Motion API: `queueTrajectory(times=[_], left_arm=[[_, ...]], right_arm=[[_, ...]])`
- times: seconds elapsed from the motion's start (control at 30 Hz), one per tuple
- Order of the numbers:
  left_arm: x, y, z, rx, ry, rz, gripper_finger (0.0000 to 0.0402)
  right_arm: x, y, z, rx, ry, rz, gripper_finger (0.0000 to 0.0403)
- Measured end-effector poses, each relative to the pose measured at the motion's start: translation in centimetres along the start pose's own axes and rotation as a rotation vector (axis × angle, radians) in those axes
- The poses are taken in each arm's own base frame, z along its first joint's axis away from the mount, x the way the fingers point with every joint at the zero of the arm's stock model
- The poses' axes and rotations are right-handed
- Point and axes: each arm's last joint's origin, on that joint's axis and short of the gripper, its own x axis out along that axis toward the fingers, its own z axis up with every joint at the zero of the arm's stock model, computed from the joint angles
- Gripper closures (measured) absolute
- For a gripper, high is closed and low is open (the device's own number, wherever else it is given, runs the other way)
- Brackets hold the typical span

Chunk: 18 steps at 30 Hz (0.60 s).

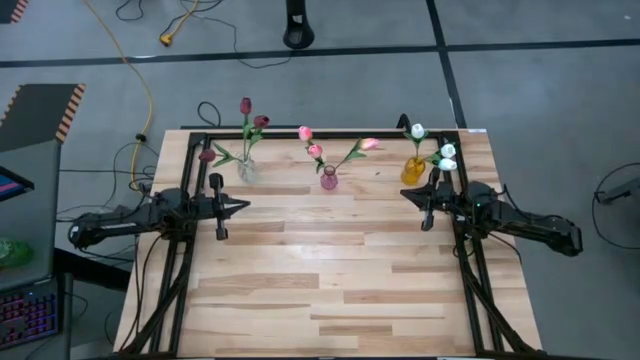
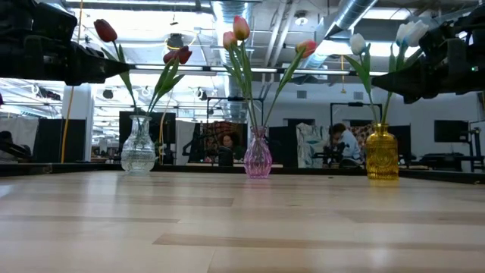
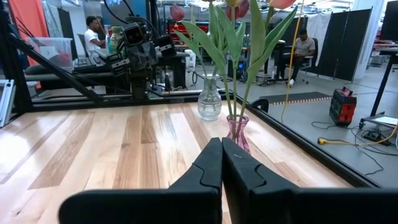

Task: Sort flowers into vase by color
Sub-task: Return to Home Position

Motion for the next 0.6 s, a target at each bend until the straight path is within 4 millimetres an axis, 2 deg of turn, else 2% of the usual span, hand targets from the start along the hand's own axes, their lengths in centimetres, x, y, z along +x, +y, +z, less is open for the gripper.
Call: queueTrajectory(times=[0.6], left_arm=[[0.01,-0.01,-0.04,-0.004,0.001,0.001,0.0401]], right_arm=[[0.0,0.0,-0.01,0.0,0.0,0.0,0.0371]])
